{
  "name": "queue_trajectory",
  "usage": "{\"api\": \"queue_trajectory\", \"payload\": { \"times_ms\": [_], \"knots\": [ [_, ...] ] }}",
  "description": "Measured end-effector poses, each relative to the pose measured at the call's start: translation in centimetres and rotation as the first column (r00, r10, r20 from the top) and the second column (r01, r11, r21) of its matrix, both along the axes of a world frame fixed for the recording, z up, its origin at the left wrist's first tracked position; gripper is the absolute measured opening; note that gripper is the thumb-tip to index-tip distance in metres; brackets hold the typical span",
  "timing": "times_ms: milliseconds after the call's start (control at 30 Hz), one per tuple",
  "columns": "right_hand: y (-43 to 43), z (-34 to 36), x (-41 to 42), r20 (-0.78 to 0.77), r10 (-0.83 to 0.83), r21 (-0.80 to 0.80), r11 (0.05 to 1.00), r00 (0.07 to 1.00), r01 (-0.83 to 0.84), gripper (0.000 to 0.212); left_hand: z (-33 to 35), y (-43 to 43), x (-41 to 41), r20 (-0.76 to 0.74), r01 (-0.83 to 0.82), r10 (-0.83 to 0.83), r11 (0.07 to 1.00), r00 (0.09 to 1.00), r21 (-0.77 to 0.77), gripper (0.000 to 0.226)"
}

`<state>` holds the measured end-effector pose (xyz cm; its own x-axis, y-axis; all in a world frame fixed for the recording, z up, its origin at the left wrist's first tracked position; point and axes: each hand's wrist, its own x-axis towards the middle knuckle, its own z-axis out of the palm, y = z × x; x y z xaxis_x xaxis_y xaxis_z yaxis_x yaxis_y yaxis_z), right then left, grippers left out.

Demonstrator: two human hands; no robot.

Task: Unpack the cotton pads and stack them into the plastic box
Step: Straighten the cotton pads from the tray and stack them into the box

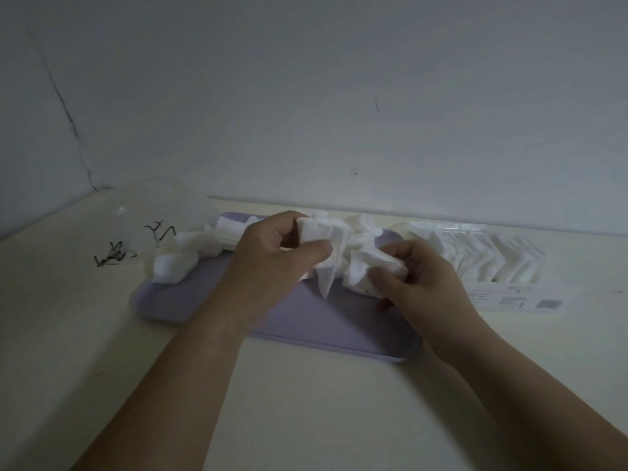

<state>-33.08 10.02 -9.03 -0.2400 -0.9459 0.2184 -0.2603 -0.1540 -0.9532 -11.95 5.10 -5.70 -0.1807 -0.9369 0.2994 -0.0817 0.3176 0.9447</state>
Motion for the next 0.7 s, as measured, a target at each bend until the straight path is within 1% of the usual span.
{"api": "queue_trajectory", "payload": {
  "times_ms": [33, 100, 133, 167, 233, 267, 367, 533, 633, 700],
  "knots": [
    [0.1, 0.1, 0.0, 0.026, 0.012, -0.008, 1.0, 1.0, -0.012, 0.017, 0.1, 0.2, -0.2, -0.057, 0.075, -0.072, 0.996, 0.996, 0.05, 0.005],
    [0.3, 0.3, 0.1, 0.063, 0.046, -0.029, 0.999, 0.997, -0.044, 0.017, 0.0, 0.5, -0.6, -0.136, 0.203, -0.188, 0.974, 0.973, 0.104, 0.016],
    [0.3, 0.4, 0.1, 0.078, 0.064, -0.036, 0.997, 0.995, -0.061, 0.018, -0.1, 0.6, -0.8, -0.125, 0.241, -0.228, 0.965, 0.965, 0.099, 0.023],
    [0.3, 0.5, 0.1, 0.09, 0.079, -0.038, 0.996, 0.993, -0.076, 0.02, -0.1, 0.8, -0.9, -0.082, 0.257, -0.251, 0.963, 0.964, 0.077, 0.028],
    [0.3, 0.5, 0.0, 0.119, 0.106, -0.036, 0.994, 0.987, -0.103, 0.03, -0.4, 1.2, -1.1, -0.006, 0.278, -0.278, 0.959, 0.96, 0.047, 0.04],
    [0.2, 0.5, -0.1, 0.146, 0.115, -0.035, 0.993, 0.982, -0.111, 0.035, -0.5, 1.4, -1.1, -0.002, 0.286, -0.287, 0.956, 0.958, 0.062, 0.042],
    [0.2, 0.4, -0.2, 0.225, 0.132, -0.025, 0.991, 0.965, -0.13, 0.035, -0.7, 1.3, -1.1, 0.024, 0.252, -0.255, 0.963, 0.967, 0.1, 0.035],
    [0.3, 0.4, -0.1, 0.315, 0.169, -0.034, 0.985, 0.934, -0.167, 0.021, -1.1, 0.8, -1.2, 0.017, 0.132, -0.134, 0.986, 0.991, 0.098, 0.028],
    [0.4, 0.6, 0.0, 0.321, 0.198, -0.027, 0.979, 0.926, -0.2, 0.022, -1.5, 0.5, -1.3, 0.013, 0.103, -0.104, 0.992, 0.994, 0.072, 0.027],
    [0.6, 0.9, 0.1, 0.326, 0.218, -0.014, 0.974, 0.92, -0.226, 0.026, -1.7, 0.4, -1.4, 0.005, 0.104, -0.104, 0.993, 0.995, 0.054, 0.025]
  ]
}}
